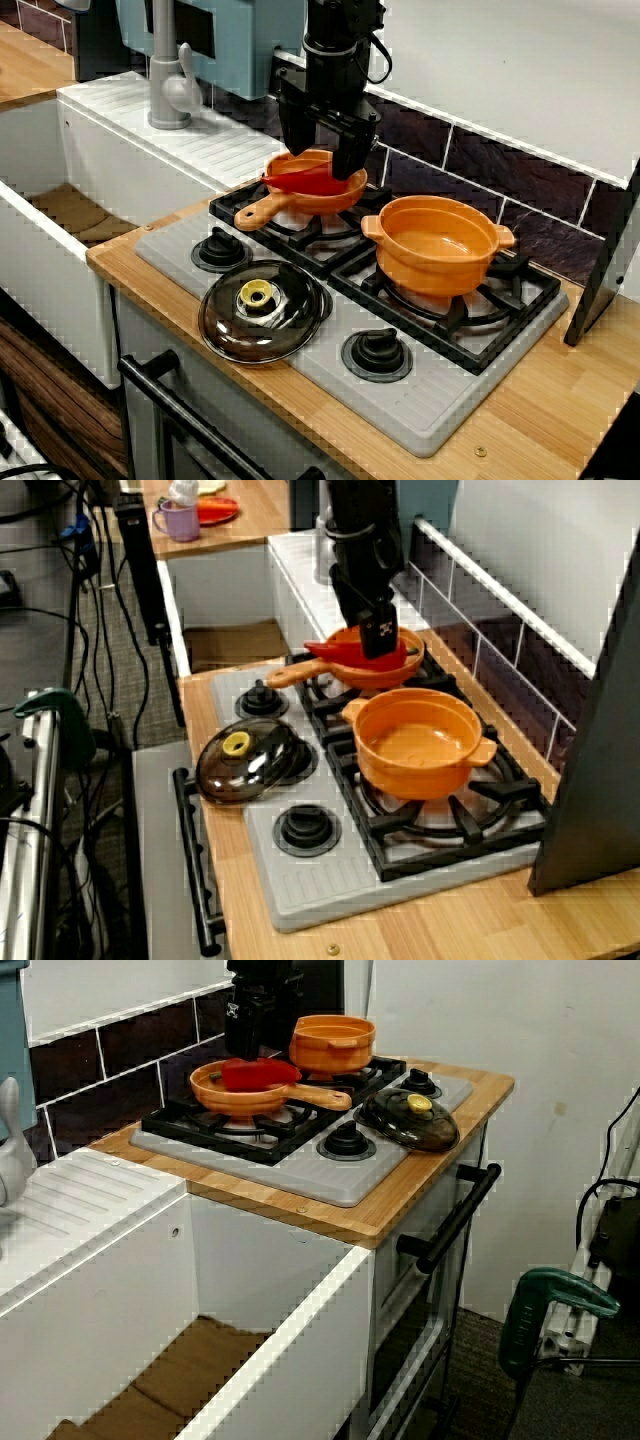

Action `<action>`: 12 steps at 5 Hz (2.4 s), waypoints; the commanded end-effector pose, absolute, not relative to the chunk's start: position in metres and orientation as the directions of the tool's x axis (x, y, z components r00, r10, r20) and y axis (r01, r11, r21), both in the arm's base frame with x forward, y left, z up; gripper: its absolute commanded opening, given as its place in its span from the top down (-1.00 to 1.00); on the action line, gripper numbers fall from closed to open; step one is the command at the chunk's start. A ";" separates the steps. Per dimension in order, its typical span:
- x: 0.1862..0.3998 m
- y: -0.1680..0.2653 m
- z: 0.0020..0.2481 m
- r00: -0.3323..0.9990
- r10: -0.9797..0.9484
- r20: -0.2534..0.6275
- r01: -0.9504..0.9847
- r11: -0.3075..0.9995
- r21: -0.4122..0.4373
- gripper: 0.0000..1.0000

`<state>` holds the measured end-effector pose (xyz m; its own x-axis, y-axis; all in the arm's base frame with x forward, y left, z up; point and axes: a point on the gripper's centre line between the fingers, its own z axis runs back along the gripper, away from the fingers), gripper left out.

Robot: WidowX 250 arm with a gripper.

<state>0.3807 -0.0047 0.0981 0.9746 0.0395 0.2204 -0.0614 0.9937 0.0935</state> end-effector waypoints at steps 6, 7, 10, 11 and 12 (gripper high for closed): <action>0.385 -0.006 0.098 0.976 0.039 0.212 -0.064 0.992 0.110 -1.00; 0.384 -0.006 0.108 0.979 0.043 0.197 -0.063 0.993 0.098 -1.00; 0.383 0.001 0.120 0.981 0.054 0.188 -0.069 0.995 0.071 -1.00; 0.387 0.006 0.119 0.978 0.063 0.198 -0.079 0.994 0.073 -1.00; 0.392 0.009 0.121 0.977 0.073 0.201 -0.090 0.993 0.075 -1.00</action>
<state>0.3900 0.0063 0.1016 0.9849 0.0734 0.1568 -0.0863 0.9933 0.0770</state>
